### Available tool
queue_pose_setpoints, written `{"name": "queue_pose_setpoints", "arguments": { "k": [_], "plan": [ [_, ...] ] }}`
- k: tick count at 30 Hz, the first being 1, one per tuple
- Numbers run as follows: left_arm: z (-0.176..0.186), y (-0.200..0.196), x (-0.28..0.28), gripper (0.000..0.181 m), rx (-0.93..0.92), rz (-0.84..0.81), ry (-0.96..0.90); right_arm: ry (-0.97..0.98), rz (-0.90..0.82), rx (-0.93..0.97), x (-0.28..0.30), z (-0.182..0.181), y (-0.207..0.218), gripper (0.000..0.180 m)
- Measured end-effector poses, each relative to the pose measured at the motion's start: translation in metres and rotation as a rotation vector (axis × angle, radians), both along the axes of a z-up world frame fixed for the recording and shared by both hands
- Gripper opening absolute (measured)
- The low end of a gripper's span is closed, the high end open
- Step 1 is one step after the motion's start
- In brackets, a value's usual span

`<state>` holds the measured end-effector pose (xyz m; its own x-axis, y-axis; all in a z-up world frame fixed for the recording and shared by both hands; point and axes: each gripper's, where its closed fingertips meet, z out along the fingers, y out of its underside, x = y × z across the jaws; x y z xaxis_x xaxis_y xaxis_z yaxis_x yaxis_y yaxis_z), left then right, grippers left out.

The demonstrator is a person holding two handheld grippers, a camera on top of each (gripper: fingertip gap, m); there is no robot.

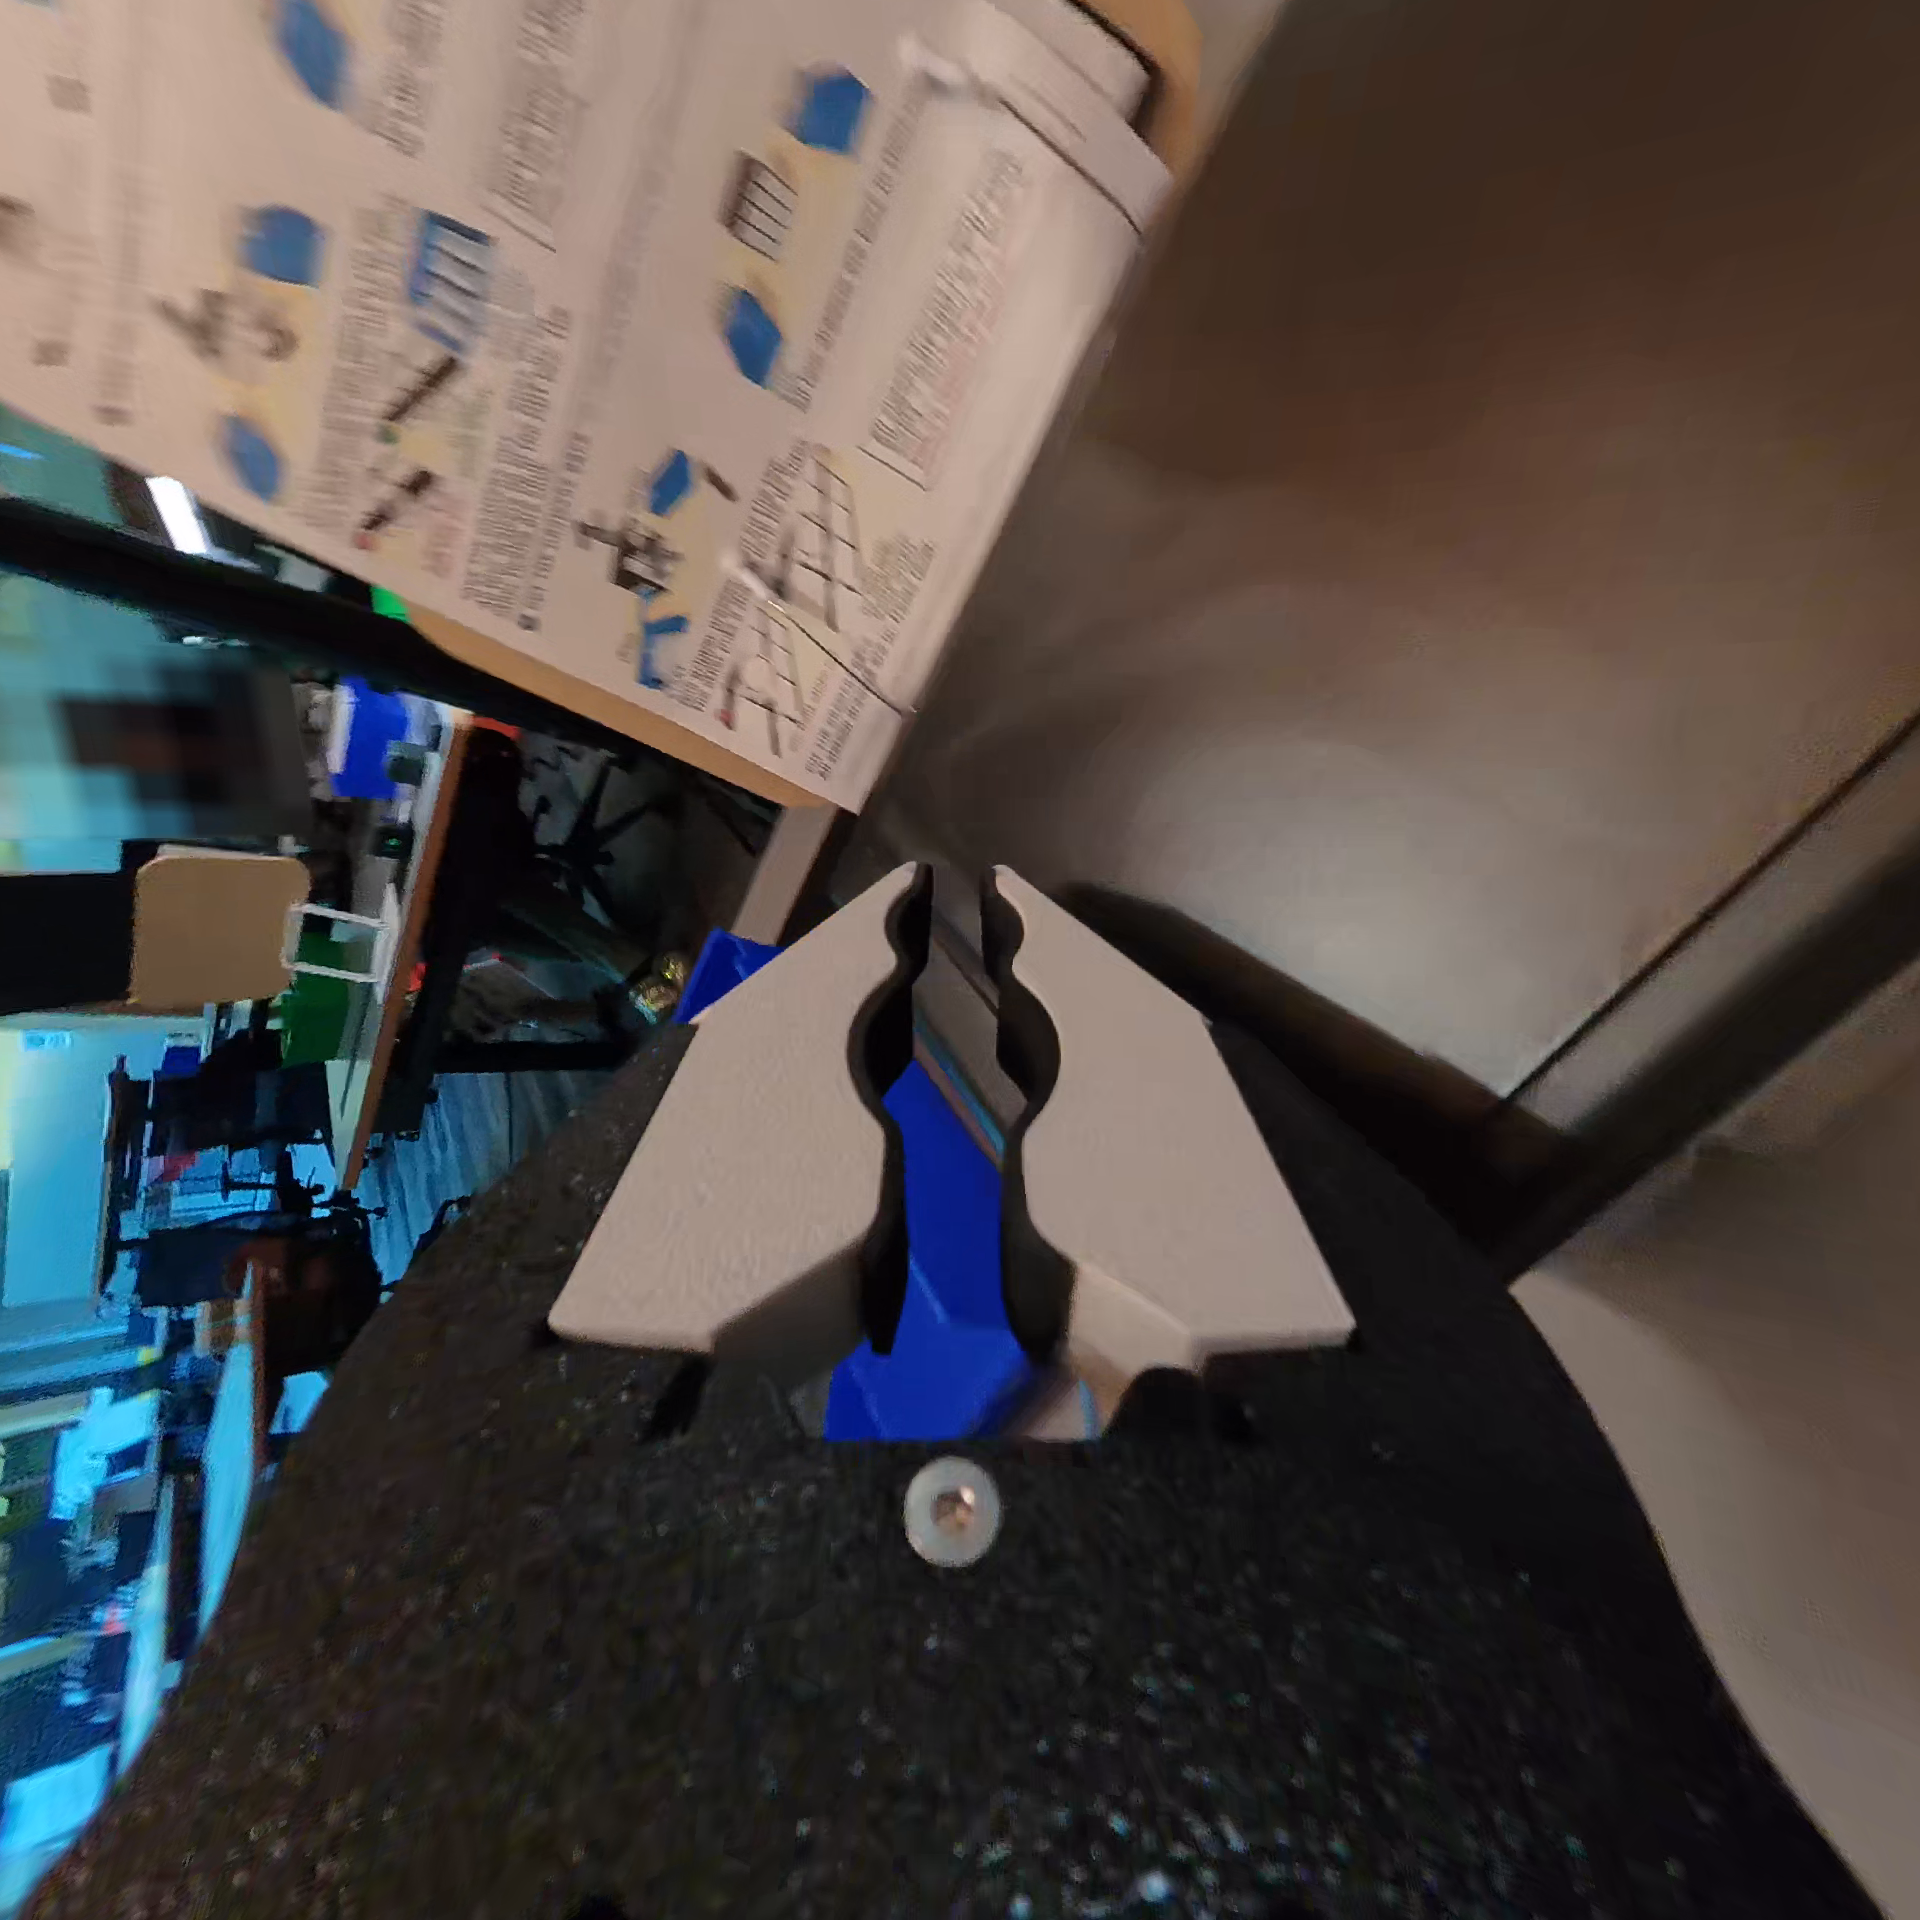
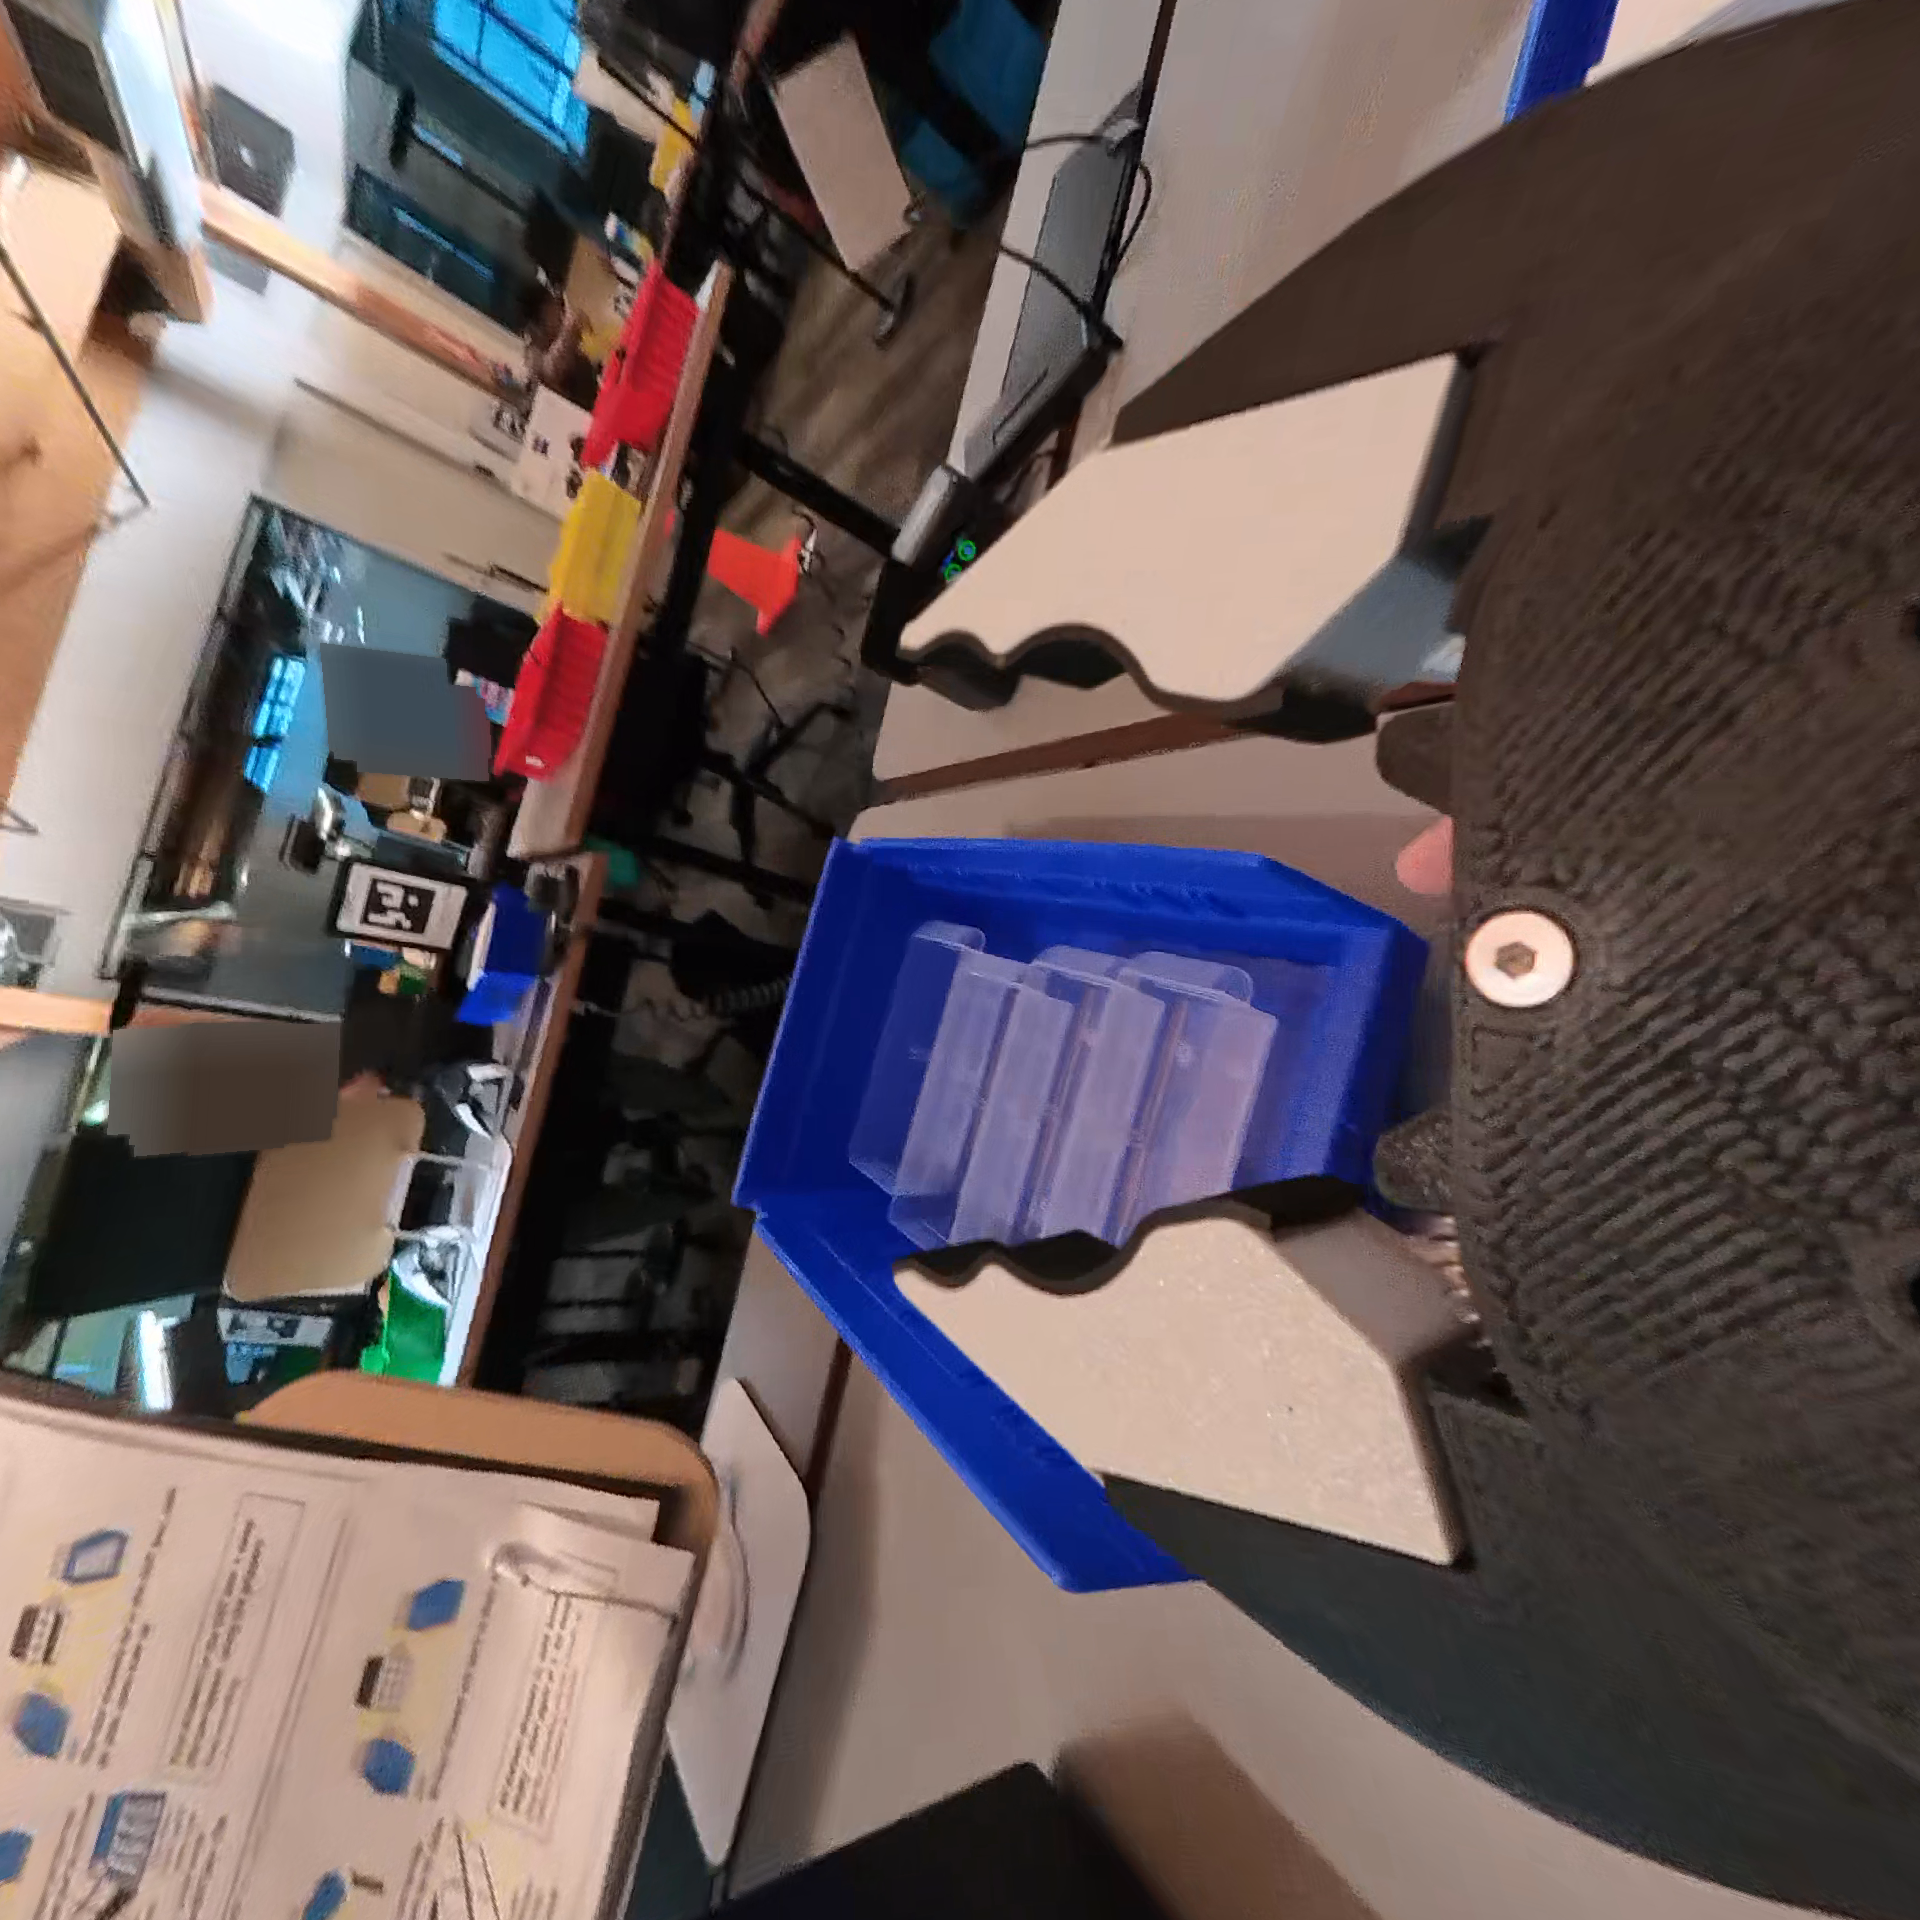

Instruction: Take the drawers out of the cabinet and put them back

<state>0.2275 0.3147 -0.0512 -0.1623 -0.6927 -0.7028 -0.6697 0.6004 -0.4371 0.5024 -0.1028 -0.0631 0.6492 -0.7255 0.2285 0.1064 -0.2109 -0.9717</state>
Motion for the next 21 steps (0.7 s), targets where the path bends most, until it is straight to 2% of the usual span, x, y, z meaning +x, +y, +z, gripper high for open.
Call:
{"name": "queue_pose_setpoints", "arguments": {
  "k": [2, 5, 8, 13, 15, 17, 21],
  "plan": [
    [0.015, -0.003, 0.002, 0.007, -0.026, 0.027, -0.143, 0.032, -0.005, -0.008, 0.006, -0.005, -0.011, 0.101],
    [0.028, -0.013, 0.006, 0.008, -0.099, 0.028, -0.27, 0.131, -0.042, -0.012, 0.023, -0.016, -0.027, 0.104],
    [0.032, -0.023, 0.012, 0.009, -0.173, 0.011, -0.32, 0.225, -0.07, 0.033, 0.046, -0.025, -0.037, 0.094],
    [0.043, -0.045, 0.016, 0.017, -0.334, -0.037, -0.397, 0.318, -0.092, 0.062, 0.063, -0.046, -0.048, 0.095],
    [0.05, -0.077, 0.019, 0.027, -0.506, -0.08, -0.458, 0.305, -0.096, 0.071, 0.063, -0.051, -0.051, 0.095],
    [0.057, -0.127, 0.028, 0.032, -0.625, -0.165, -0.522, 0.302, -0.091, 0.097, 0.06, -0.057, -0.049, 0.095],
    [0.042, -0.24, 0.049, 0.037, -0.639, -0.319, -0.583, 0.331, -0.058, 0.099, 0.052, -0.068, -0.034, 0.093]
  ]
}}
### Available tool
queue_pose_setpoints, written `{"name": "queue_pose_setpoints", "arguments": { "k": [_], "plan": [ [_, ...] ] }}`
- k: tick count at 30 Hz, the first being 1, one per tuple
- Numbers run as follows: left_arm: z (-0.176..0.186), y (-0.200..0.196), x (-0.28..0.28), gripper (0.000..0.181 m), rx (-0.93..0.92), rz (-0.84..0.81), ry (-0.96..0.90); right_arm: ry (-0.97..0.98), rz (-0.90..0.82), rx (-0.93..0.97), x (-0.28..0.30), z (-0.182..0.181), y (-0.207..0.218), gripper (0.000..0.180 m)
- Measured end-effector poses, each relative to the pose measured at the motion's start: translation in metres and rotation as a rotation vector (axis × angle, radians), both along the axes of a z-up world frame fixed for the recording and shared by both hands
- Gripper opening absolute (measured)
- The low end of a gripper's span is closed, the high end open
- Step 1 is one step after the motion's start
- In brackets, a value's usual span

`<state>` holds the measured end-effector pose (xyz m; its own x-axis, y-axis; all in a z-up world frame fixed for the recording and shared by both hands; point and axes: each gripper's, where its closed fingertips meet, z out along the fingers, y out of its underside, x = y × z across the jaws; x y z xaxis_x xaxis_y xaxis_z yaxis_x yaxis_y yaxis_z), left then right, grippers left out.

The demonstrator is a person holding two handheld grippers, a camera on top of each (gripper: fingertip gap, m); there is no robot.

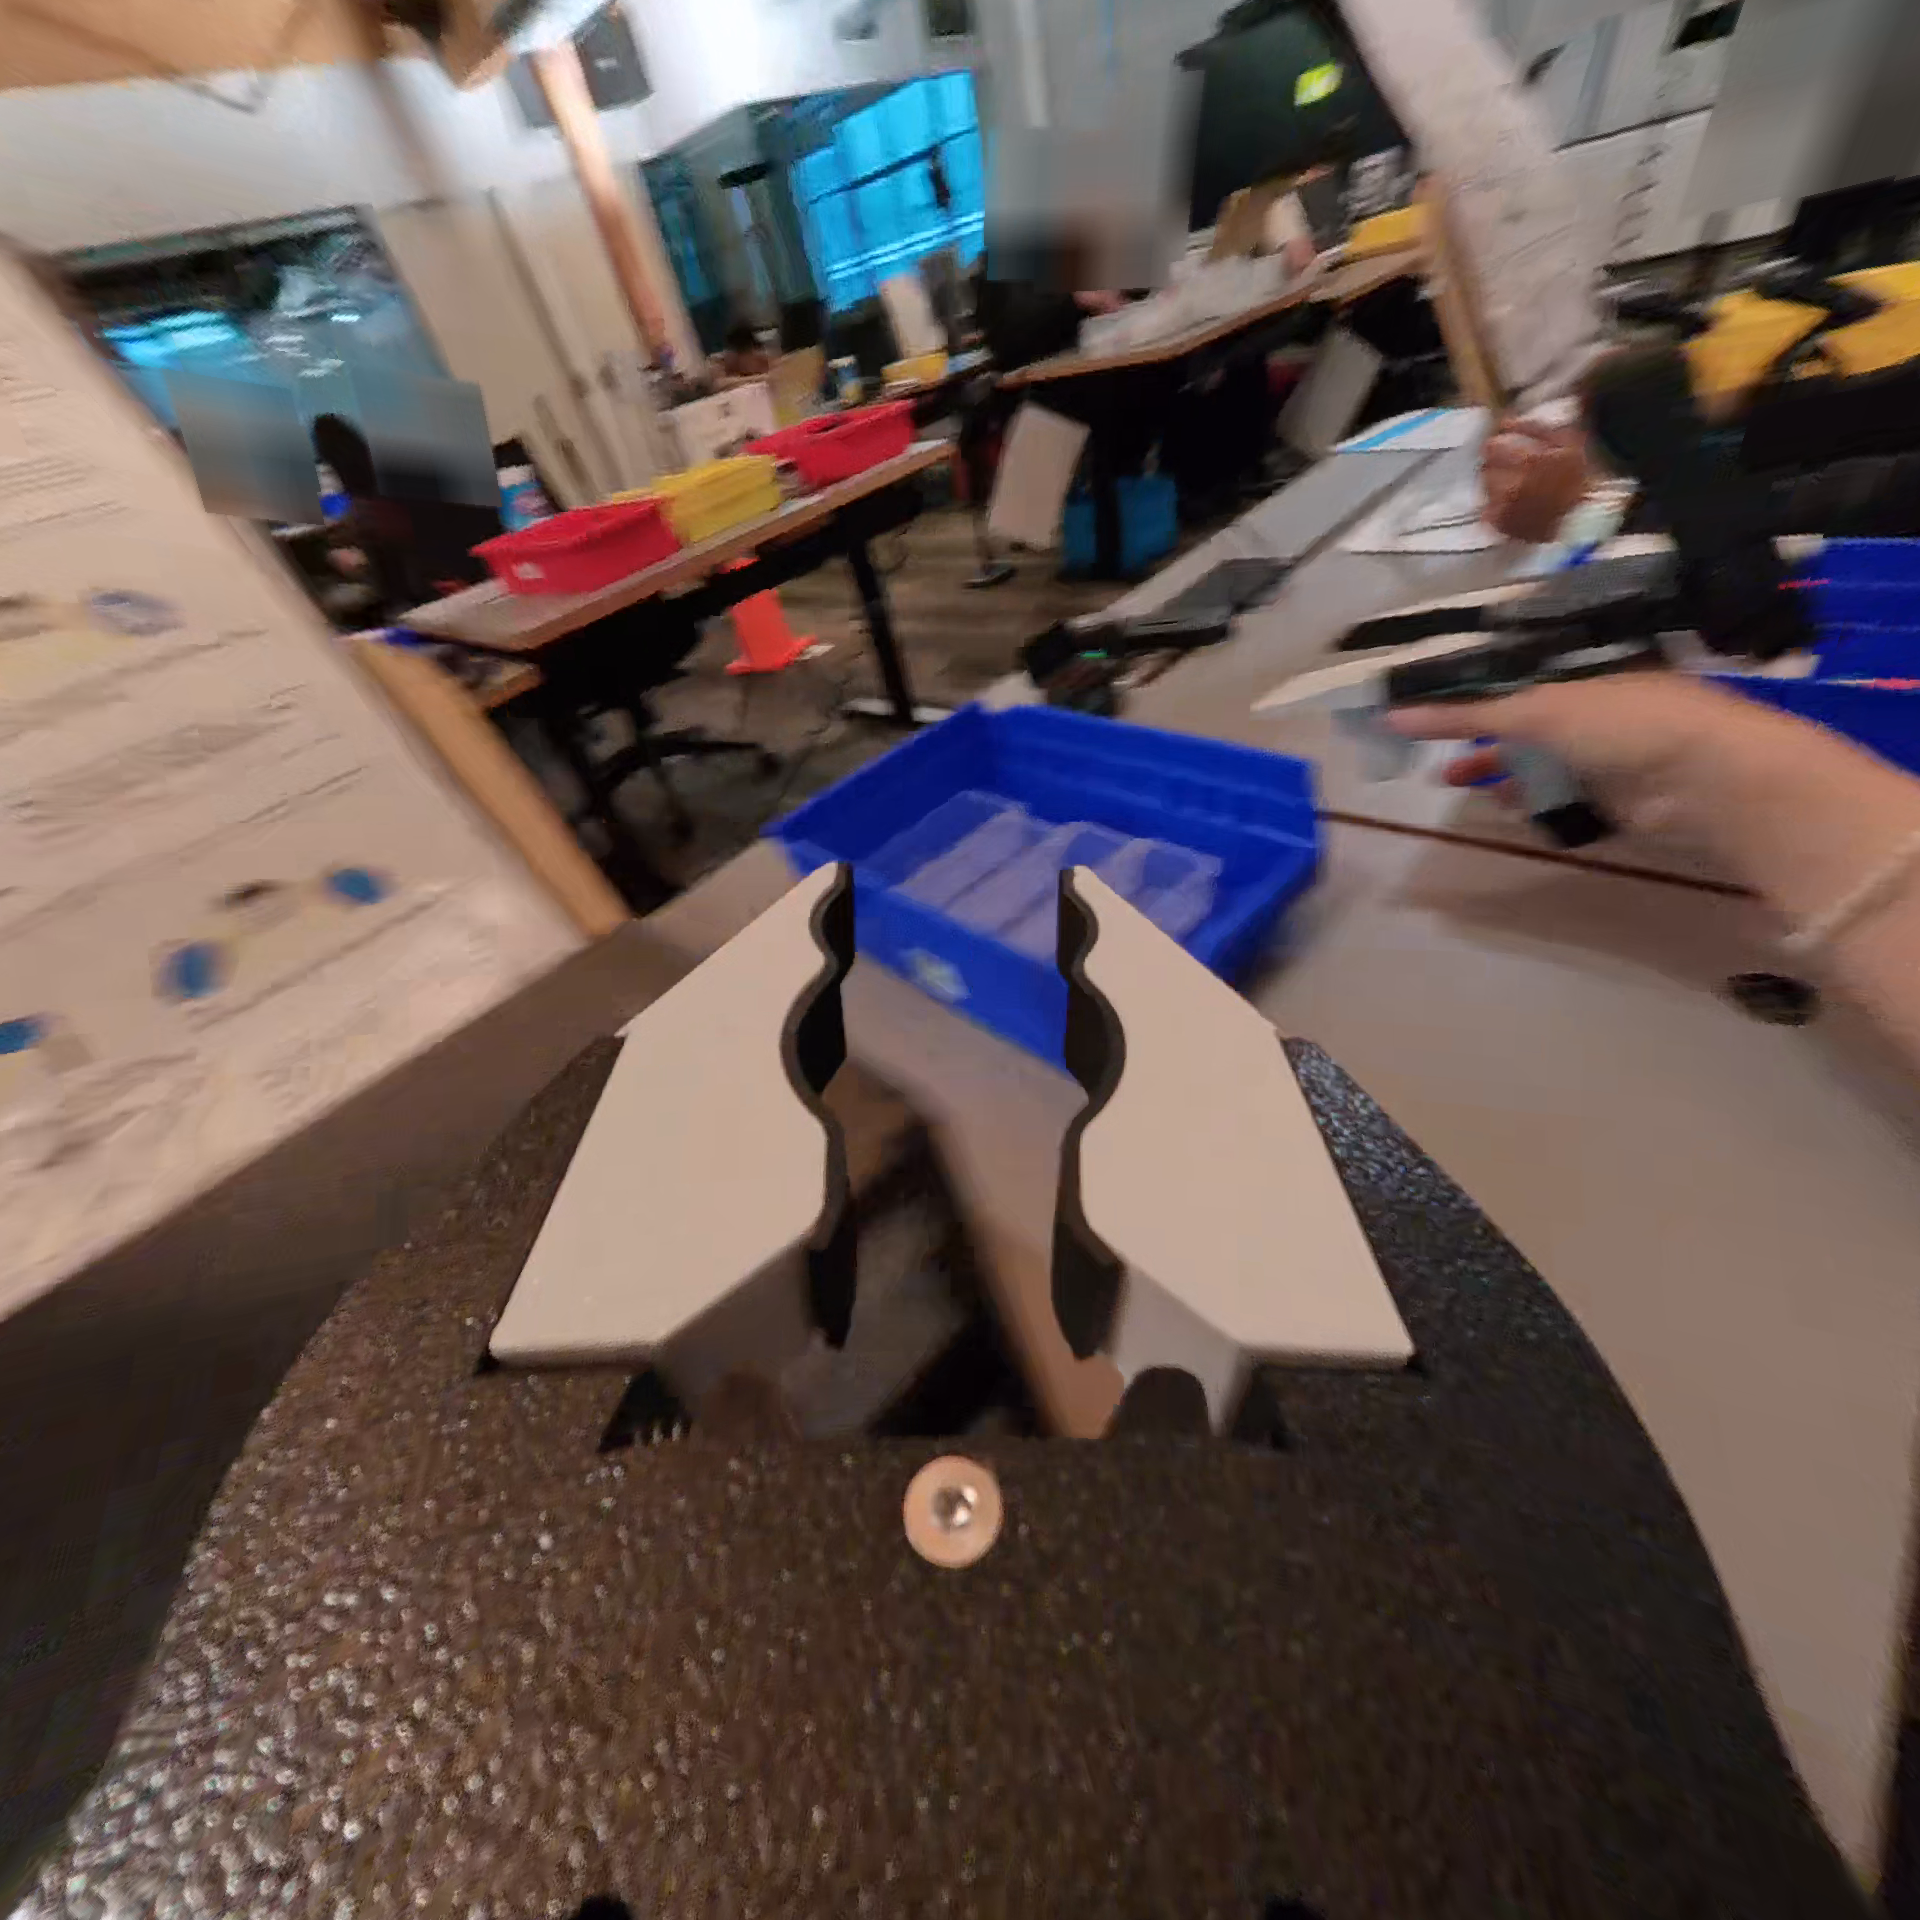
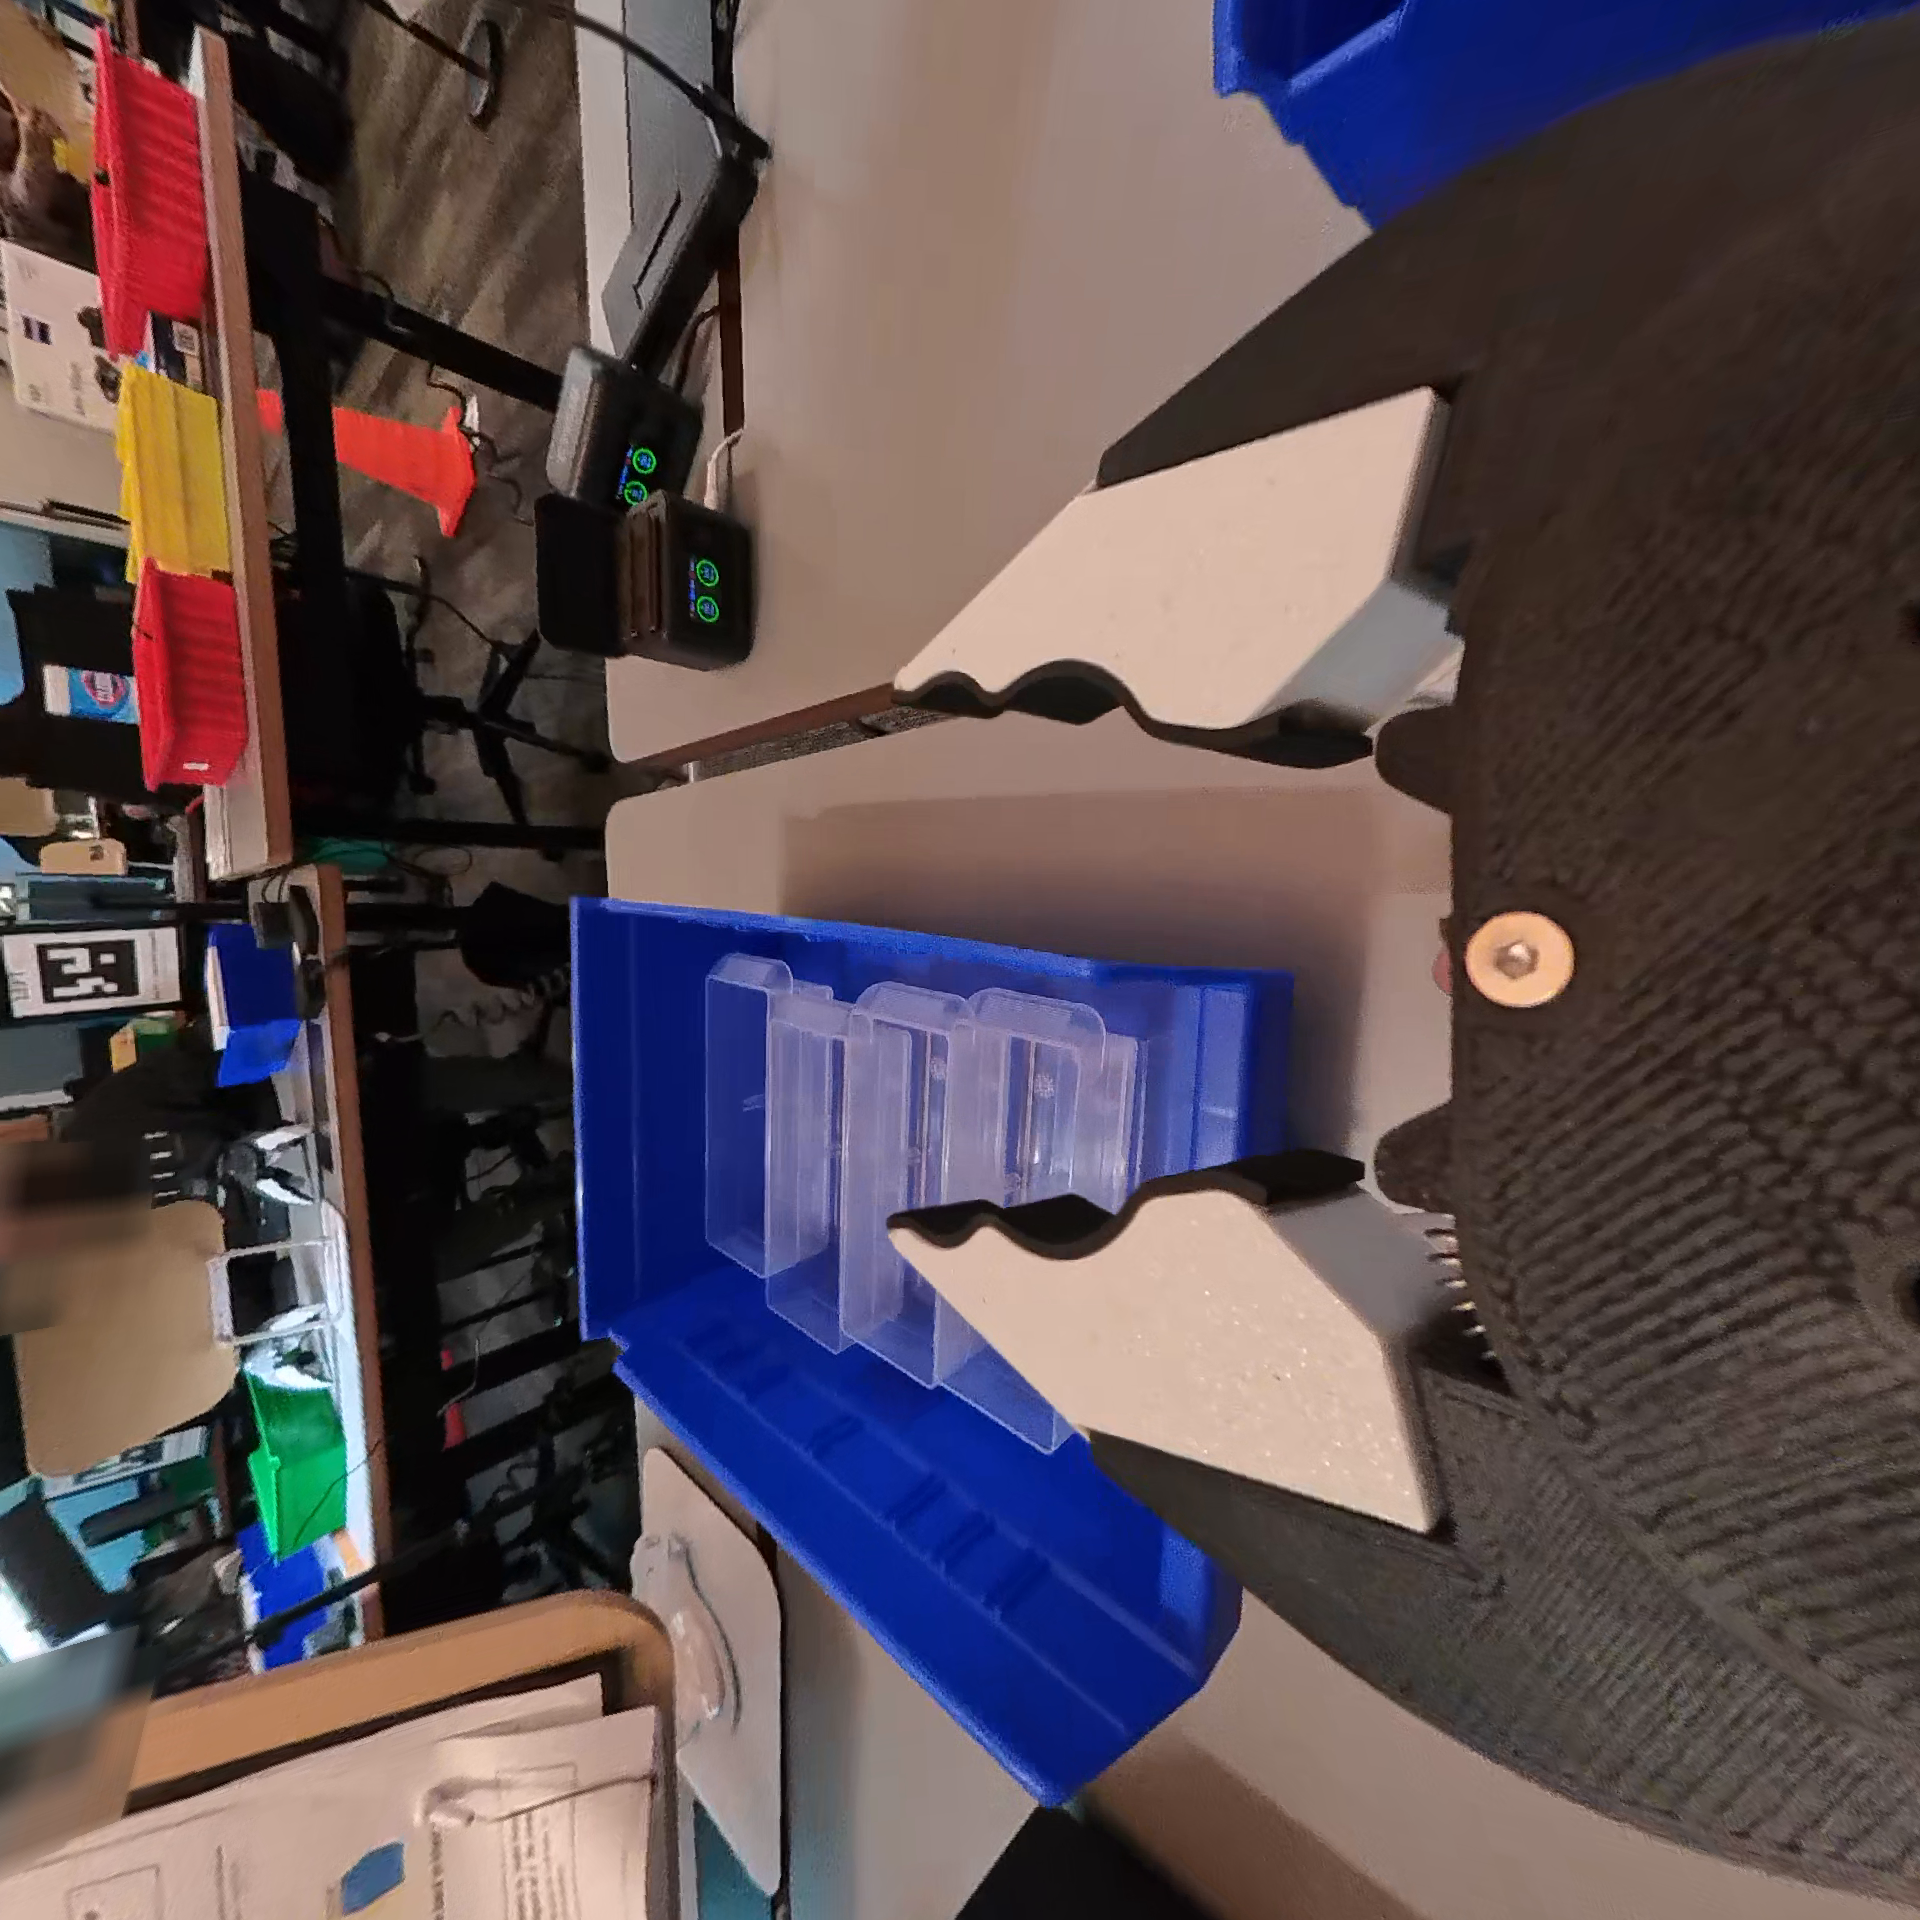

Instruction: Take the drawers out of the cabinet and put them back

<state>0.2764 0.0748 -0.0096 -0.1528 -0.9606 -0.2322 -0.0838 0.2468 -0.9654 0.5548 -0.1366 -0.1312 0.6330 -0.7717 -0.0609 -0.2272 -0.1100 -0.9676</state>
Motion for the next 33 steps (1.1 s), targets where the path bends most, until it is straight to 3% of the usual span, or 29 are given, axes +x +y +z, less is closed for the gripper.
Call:
{"name": "queue_pose_setpoints", "arguments": {
  "k": [3, 5, 8, 11, 16, 19, 24, 27, 33],
  "plan": [
    [-0.05, -0.089, 0.022, 0.04, -0.033, -0.111, 0.07, 0.005, -0.016, -0.067, 0.004, -0.012, 0.004, 0.093],
    [-0.087, -0.105, 0.049, 0.042, 0.014, -0.023, 0.103, 0.017, -0.024, -0.106, 0.01, -0.022, 0.003, 0.09],
    [-0.12, -0.088, 0.095, 0.054, 0.006, 0.175, 0.105, 0.085, -0.032, -0.075, 0.017, -0.035, 0.003, 0.083],
    [-0.139, -0.057, 0.129, 0.078, -0.007, 0.351, 0.089, 0.1, -0.019, -0.035, 0.022, -0.039, 0.005, 0.083],
    [-0.169, -0.037, 0.169, 0.085, -0.137, 0.418, 0.187, 0.174, 0.049, -0.047, 0.026, -0.053, 0.019, 0.079],
    [-0.181, -0.025, 0.184, 0.075, -0.161, 0.431, 0.235, 0.229, 0.124, -0.089, 0.023, -0.065, 0.029, 0.055],
    [-0.202, -0.031, 0.197, 0.022, -0.251, 0.353, 0.324, 0.207, 0.12, -0.15, 0.026, -0.078, 0.031, 0.009],
    [-0.202, -0.033, 0.198, 0.021, -0.339, 0.342, 0.272, 0.151, 0.087, -0.183, 0.026, -0.078, 0.031, 0.005],
    [-0.2, -0.03, 0.183, 0.011, -0.273, 0.39, 0.255, 0.108, 0.047, -0.208, 0.002, -0.077, 0.025, 0.004]
  ]
}}
